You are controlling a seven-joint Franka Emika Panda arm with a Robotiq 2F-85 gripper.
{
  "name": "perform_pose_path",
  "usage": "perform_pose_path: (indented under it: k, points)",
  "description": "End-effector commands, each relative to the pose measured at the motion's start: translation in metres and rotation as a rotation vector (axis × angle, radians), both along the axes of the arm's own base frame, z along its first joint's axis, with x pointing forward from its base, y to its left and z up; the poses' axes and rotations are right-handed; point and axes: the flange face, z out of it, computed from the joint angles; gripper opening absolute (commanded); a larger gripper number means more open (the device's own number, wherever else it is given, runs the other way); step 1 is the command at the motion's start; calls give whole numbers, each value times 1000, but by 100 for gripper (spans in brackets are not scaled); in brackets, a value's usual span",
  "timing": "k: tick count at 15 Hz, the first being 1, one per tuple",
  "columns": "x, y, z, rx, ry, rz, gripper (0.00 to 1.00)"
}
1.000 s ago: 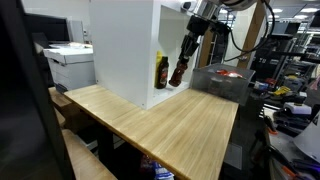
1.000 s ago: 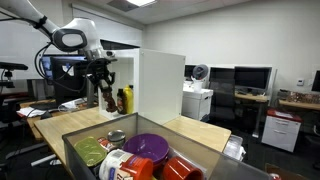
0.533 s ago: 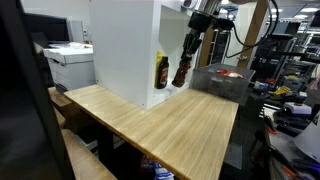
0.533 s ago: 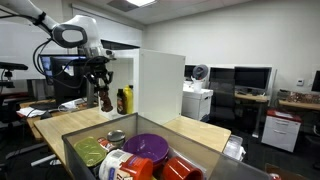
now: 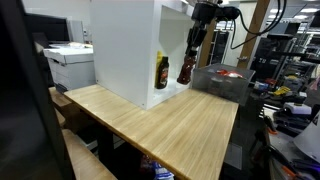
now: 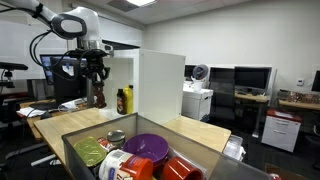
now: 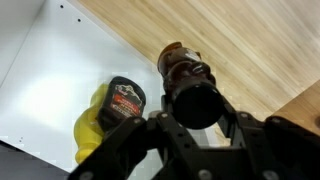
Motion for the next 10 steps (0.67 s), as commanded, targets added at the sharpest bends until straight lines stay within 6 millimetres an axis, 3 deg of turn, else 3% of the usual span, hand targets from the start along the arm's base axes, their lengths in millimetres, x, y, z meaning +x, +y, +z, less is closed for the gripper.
perform_pose_path:
  k: [1,10]
  points:
    - [-7,-5,9,-1,0,-28,20]
    - [-34,-24,-10,32,-26,-90,20]
